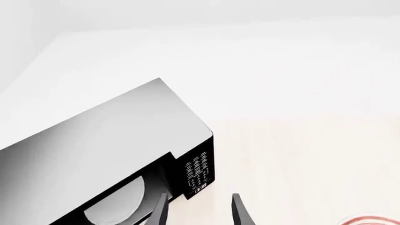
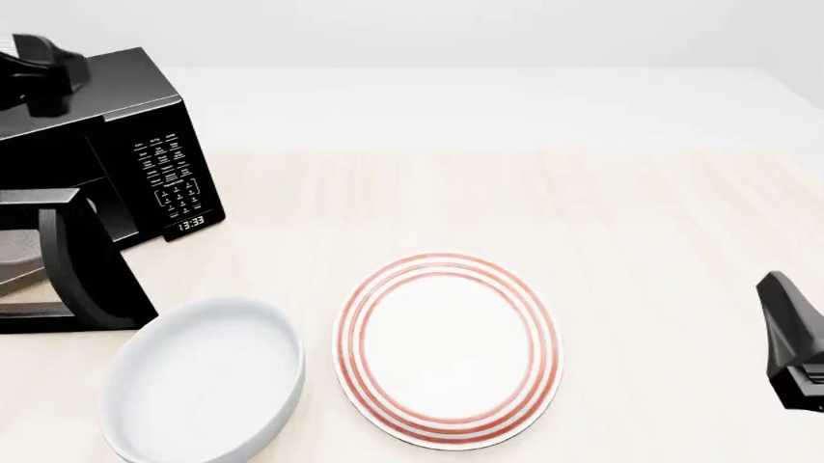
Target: Open the microwave.
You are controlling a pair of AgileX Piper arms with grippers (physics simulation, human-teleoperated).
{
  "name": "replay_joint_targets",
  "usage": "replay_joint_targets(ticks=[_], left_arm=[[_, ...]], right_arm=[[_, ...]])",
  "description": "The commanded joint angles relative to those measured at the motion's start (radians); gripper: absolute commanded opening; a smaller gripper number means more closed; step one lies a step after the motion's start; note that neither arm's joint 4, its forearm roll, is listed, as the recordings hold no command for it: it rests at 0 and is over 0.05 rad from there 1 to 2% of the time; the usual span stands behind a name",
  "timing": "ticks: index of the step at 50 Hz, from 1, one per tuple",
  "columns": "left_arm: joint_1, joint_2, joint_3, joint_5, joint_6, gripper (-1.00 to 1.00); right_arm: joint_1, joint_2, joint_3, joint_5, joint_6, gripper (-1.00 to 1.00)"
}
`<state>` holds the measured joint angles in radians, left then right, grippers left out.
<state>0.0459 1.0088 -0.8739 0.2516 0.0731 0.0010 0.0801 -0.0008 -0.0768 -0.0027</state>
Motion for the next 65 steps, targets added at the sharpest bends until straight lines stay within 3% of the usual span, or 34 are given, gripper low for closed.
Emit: replay_joint_targets(ticks=[1,31,41,65], left_arm=[[-0.014,0.023,-0.016,0.046,-0.020,1.00],[-0.008,0.076,-0.005,0.105,-0.081,1.00],[0.053,0.056,0.029,0.124,-0.061,1.00],[0.093,0.075,0.058,0.100,-0.059,1.00]], right_arm=[[0.000,-0.043,-0.001,0.043,-0.001,1.00],[-0.001,-0.045,-0.001,0.046,0.000,1.00],[0.000,-0.045,-0.001,0.046,0.000,1.00],[0.000,-0.048,-0.001,0.049,0.000,1.00]])
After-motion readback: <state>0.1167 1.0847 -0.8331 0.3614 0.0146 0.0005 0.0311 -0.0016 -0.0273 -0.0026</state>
